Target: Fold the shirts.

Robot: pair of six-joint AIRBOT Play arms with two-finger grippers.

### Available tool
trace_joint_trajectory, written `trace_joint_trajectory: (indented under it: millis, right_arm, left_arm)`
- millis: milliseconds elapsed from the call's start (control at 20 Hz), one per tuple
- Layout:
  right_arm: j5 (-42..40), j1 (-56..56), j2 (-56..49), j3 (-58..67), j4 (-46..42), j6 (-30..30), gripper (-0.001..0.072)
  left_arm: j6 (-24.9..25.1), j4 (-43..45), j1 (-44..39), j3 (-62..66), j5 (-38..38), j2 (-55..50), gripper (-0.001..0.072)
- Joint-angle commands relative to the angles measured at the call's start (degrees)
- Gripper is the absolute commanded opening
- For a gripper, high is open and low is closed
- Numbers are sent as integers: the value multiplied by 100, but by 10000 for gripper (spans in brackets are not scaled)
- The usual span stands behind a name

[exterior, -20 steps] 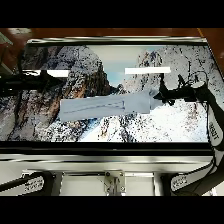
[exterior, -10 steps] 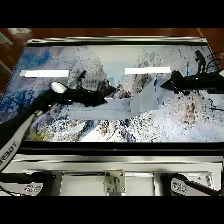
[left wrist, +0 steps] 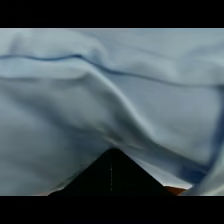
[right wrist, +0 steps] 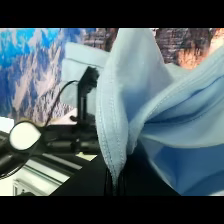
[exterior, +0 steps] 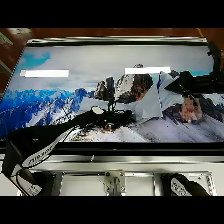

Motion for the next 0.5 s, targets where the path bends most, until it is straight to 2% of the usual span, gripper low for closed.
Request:
trace_joint_trajectory:
  millis: [0,150,300,450]
  right_arm:
    - [243,26,310,4,-72,24,52]
    - [103,345,304,-13,-345,28,52]
    - [-560,1316,-2,-11,-391,31,51]
    - [-2026,2643,-715,-11,-398,22,52]
  left_arm:
    - [422,-922,37,11,492,-7,38]
    - [1204,-815,662,-72,684,879,37]
    - [1239,85,1552,-96,817,2063,36]
    - [1244,444,2702,-96,831,3412,36]
